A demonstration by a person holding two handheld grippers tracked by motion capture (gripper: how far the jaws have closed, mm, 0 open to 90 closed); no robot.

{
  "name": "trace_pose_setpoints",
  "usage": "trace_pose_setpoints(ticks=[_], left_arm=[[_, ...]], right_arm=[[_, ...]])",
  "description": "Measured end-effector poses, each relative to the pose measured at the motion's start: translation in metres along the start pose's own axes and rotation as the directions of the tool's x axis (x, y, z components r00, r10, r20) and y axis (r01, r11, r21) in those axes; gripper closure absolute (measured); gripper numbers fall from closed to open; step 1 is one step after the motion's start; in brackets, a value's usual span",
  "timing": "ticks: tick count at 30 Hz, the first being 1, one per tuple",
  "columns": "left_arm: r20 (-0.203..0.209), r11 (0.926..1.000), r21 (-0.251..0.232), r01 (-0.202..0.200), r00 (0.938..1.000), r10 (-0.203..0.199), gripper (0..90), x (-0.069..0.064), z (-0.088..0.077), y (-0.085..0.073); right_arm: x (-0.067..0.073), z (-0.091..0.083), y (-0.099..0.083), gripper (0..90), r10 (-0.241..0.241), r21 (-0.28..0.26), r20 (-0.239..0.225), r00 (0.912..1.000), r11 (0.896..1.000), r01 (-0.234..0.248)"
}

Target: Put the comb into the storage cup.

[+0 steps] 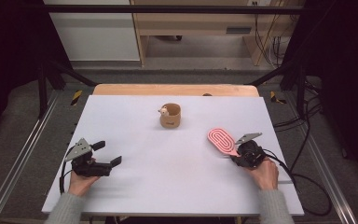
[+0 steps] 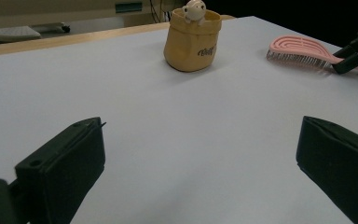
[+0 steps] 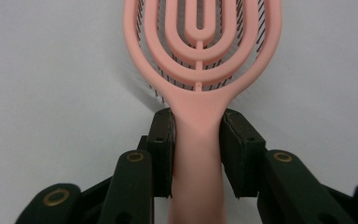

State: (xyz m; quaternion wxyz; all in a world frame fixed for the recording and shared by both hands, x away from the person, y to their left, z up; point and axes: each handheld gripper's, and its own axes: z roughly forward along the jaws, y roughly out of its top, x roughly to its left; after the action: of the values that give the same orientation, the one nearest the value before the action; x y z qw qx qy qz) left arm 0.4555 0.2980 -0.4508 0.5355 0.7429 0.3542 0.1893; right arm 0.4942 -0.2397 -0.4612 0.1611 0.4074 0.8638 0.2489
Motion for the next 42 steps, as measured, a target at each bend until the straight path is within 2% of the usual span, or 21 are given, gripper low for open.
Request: trace_pose_setpoints(ticks=[31, 42], left_arm=[[-0.002, 1.0, 0.0, 0.003, 1.0, -0.003, 1.1, 0.0, 0.0, 0.0], [-0.002, 1.0, 0.003, 0.002, 1.0, -0.002, 1.1, 0.0, 0.001, 0.0]], right_arm=[[-0.001, -0.005, 0.001, 69.1, 0.013, 0.022, -0.006, 0.9999, 1.0, -0.013], [0.001, -0.014, 0.003, 69.2, 0.021, -0.011, -0.009, 0.9997, 1.0, -0.021]])
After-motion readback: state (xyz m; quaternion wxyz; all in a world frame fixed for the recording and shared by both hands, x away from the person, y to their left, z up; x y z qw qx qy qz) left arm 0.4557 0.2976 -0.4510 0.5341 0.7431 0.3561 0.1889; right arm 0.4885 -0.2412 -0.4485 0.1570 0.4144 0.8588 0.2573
